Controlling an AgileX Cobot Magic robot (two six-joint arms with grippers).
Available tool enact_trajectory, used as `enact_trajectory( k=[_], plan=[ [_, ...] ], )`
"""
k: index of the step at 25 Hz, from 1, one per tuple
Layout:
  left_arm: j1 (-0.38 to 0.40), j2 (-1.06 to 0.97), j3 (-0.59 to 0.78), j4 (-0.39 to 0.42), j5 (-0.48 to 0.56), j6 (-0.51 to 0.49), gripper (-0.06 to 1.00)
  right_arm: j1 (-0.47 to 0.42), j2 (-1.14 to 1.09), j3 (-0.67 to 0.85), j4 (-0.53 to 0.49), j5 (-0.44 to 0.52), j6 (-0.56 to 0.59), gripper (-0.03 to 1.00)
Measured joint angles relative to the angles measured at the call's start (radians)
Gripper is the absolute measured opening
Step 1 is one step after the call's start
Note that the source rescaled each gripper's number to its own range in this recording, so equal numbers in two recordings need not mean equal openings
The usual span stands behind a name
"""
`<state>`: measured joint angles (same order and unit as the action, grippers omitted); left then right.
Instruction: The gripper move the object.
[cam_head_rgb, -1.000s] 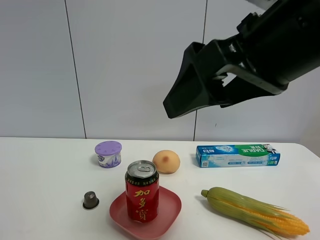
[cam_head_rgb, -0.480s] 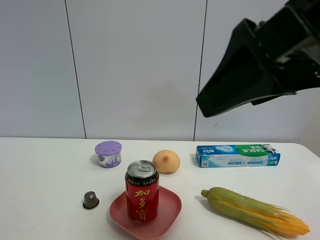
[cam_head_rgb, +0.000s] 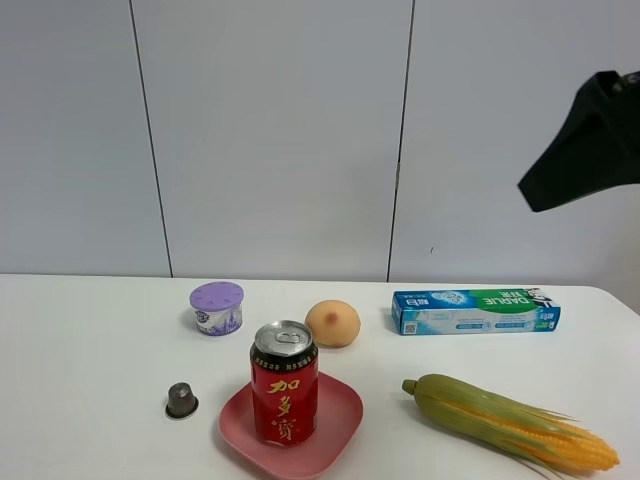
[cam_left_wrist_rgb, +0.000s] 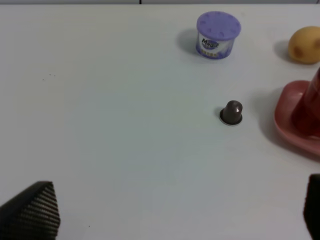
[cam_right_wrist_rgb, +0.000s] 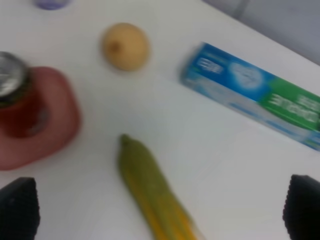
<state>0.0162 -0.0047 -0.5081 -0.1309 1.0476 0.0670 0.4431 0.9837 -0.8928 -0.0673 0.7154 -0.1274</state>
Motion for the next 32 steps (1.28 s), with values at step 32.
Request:
enact_trajectory(
  k=[32],
  plan=[
    [0.0,0.0,0.0,0.0,0.0,0.0,1.0,-0.466,-0.82,0.384,0.012,0.348,0.092,1.0]
  ],
)
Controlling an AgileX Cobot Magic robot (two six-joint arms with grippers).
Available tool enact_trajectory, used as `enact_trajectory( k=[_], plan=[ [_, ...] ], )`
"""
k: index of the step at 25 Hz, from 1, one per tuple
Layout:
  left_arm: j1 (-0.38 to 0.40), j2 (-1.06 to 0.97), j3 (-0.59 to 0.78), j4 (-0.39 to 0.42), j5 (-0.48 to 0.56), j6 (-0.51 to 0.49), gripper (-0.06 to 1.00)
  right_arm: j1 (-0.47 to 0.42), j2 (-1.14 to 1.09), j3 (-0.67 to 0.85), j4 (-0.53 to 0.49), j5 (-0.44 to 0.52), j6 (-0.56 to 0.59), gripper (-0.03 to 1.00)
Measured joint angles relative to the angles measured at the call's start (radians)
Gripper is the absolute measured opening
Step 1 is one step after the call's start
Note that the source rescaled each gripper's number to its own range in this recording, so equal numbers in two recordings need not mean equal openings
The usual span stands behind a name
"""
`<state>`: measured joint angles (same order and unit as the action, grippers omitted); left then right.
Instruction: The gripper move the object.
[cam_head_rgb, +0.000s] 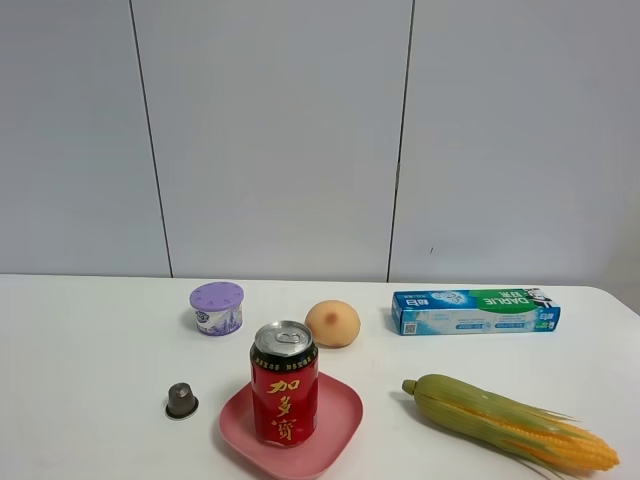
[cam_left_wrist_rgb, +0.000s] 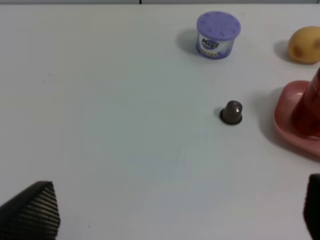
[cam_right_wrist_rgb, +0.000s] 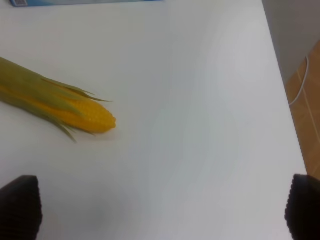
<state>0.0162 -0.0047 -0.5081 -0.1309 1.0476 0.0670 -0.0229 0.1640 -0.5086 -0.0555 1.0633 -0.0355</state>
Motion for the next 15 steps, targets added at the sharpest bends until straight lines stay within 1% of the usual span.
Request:
enact_trajectory(
  k=[15],
  plan=[
    [0.0,0.0,0.0,0.001,0.0,0.0,1.0,0.0,-0.131,0.004,0.0,0.002,0.004,1.0]
  ],
)
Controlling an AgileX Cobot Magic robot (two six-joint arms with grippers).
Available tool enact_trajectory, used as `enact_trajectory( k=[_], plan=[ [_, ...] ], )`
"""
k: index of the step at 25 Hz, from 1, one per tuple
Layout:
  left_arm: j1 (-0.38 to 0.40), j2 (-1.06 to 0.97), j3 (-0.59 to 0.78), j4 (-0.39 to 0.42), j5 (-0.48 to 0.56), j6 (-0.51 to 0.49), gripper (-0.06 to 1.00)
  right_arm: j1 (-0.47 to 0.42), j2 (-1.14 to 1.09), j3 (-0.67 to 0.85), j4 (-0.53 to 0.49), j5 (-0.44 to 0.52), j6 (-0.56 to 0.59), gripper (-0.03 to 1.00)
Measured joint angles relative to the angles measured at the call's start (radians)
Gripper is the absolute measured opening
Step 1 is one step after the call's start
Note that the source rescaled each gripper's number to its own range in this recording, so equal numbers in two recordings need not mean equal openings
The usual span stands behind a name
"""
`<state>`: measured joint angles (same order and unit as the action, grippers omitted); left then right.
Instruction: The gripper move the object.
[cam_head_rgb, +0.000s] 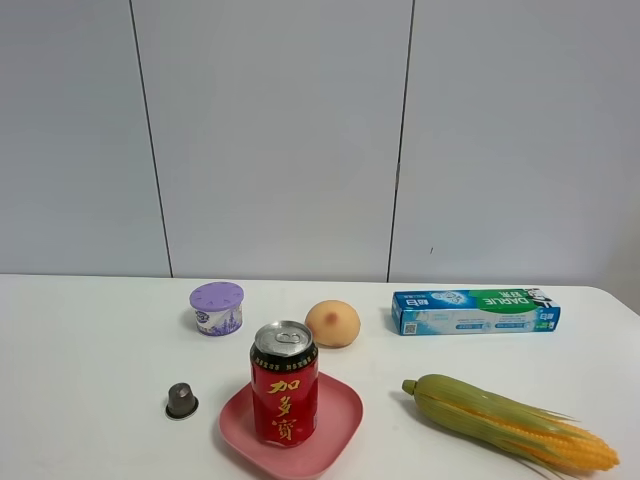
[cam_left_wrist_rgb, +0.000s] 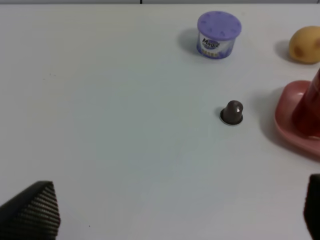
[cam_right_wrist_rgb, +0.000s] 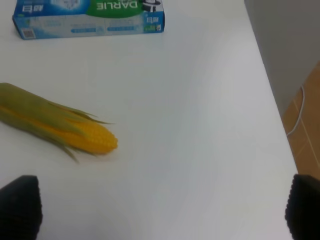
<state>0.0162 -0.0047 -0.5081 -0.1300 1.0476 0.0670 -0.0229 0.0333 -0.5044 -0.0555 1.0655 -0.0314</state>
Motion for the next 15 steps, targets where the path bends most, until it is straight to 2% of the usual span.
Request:
enact_trajectory(
  k=[15],
  plan=[
    [0.0,0.0,0.0,0.0,0.0,0.0,1.0,0.0,-0.035,0.0,-0.034,0.001,0.048,1.0]
  ],
)
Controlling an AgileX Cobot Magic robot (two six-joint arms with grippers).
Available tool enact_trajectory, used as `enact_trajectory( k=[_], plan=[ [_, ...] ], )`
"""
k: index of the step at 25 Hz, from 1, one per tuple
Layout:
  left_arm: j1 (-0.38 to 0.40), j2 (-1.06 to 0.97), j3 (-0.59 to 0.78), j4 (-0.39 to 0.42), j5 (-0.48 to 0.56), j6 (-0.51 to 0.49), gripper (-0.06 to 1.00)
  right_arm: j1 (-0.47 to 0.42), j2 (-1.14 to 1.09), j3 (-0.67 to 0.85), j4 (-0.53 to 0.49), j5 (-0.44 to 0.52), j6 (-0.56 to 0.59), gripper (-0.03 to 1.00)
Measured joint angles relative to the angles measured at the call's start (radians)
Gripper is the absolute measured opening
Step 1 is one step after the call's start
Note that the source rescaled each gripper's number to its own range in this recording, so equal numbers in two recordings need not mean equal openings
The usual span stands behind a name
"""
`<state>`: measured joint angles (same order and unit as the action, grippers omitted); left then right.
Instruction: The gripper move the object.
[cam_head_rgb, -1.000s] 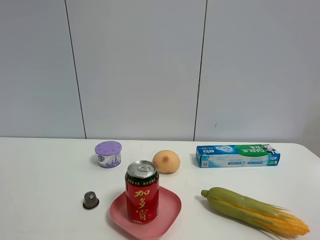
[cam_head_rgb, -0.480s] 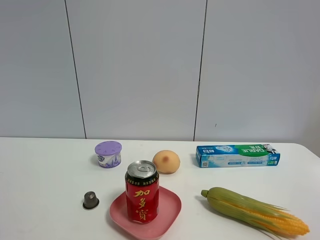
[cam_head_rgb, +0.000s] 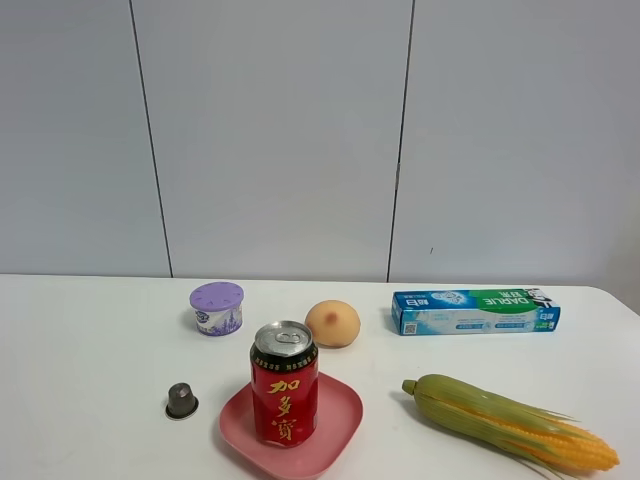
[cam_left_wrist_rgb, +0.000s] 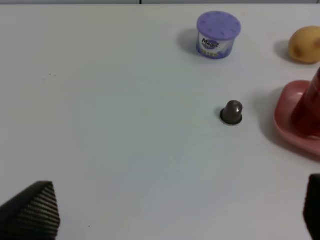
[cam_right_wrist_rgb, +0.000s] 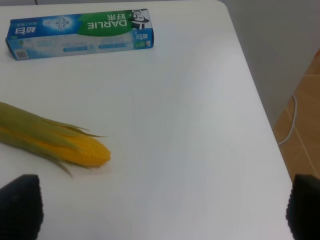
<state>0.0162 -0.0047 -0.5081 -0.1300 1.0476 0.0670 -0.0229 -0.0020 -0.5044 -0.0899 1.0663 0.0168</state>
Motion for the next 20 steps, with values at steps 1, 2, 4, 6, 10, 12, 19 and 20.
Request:
enact_trajectory(
  k=[1,2,4,6,10,12,19,20],
  plan=[
    [0.0,0.0,0.0,0.0,0.0,0.0,1.0,0.0,0.0,0.0,0.0,0.0,0.001,1.0],
    [0.0,0.0,0.0,0.0,0.0,0.0,1.0,0.0,0.0,0.0,0.0,0.0,0.001,1.0],
    [0.0,0.0,0.0,0.0,0.0,0.0,1.0,0.0,0.0,0.0,0.0,0.0,0.001,1.0],
    [0.0,0.0,0.0,0.0,0.0,0.0,1.0,0.0,0.0,0.0,0.0,0.0,0.001,1.0],
    [0.0,0.0,0.0,0.0,0.0,0.0,1.0,0.0,0.0,0.0,0.0,0.0,0.001,1.0],
    [0.0,0.0,0.0,0.0,0.0,0.0,1.0,0.0,0.0,0.0,0.0,0.0,0.002,1.0],
    [0.0,0.0,0.0,0.0,0.0,0.0,1.0,0.0,0.0,0.0,0.0,0.0,0.002,1.0],
    [0.0,0.0,0.0,0.0,0.0,0.0,1.0,0.0,0.0,0.0,0.0,0.0,0.002,1.0]
  ],
)
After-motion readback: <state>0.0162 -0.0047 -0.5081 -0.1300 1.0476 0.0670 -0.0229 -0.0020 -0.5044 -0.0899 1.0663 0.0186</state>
